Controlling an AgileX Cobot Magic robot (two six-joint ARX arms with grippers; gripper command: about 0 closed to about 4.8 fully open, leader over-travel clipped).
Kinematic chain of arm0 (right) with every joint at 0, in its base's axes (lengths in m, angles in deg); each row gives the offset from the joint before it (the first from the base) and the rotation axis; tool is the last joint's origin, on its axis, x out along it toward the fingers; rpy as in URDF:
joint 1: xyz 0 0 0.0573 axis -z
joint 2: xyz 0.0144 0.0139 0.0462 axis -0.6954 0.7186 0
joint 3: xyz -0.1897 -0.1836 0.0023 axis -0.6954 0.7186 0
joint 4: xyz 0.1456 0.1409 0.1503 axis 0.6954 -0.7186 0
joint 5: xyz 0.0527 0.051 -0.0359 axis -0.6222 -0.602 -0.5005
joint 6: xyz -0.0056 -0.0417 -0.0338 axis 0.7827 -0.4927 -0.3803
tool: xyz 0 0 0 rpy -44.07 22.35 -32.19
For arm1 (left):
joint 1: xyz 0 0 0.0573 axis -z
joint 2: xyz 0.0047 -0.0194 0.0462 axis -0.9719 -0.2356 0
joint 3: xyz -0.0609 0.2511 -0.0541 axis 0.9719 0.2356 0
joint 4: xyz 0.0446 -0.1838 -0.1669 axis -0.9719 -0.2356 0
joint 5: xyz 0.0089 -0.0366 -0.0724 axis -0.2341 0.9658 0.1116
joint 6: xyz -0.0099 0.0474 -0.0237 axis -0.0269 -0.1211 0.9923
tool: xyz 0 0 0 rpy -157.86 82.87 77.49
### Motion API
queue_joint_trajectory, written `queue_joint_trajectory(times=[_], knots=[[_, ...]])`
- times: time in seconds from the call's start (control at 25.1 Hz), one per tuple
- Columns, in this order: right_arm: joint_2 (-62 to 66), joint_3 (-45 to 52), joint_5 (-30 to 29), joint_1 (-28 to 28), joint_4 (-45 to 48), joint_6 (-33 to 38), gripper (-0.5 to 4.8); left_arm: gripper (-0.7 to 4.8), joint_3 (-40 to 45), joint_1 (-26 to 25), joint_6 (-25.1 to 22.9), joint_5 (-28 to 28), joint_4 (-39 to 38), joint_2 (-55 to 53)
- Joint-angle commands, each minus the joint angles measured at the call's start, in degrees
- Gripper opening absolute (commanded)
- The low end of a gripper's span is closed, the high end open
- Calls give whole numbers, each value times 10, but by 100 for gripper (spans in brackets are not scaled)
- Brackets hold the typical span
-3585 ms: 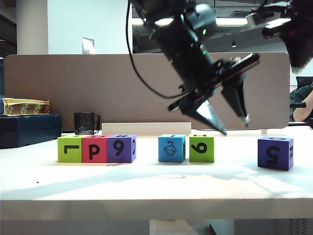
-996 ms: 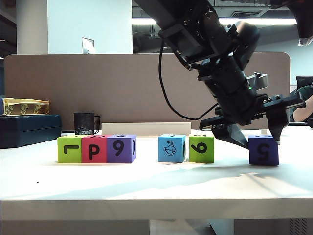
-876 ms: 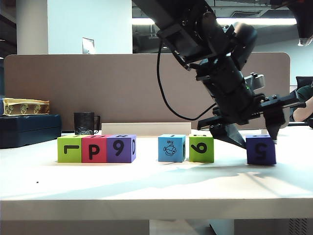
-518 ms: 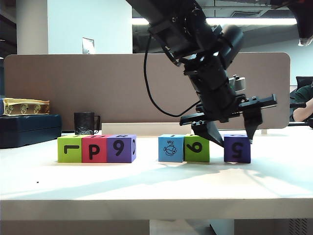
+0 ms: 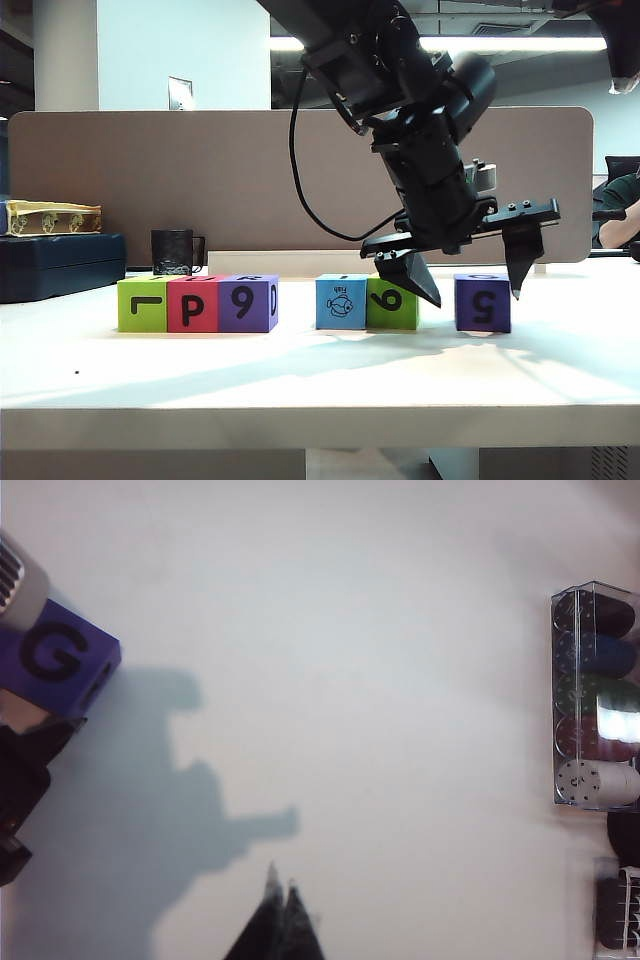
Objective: Select the appropriate blocks from the scattered letter blocks on the table and arrange them in a row to spell out "TURING".
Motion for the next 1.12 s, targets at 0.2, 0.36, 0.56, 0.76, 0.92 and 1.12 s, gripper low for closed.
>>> queue_joint_trajectory(times=[0.2,0.36,0.56,0.76,0.92,1.12], knots=[[-3,-2,2,-1,7,3,-1,377,-55,0,-8,14,-49,5],[-3,-2,5,-1,7,3,-1,377,-98,0,-45,10,-118,7],[-3,-2,4,-1,15,3,-1,377,-176,-10,-120,-33,-235,8],[-2,-2,4,-1,23,3,-1,366,-222,-48,-177,-30,-313,35],[-2,-2,0,-1,41,3,-1,291,-232,-92,-214,-23,-362,81],[14,-2,-43,0,63,3,-1,47,-232,-153,-226,-22,-423,158]])
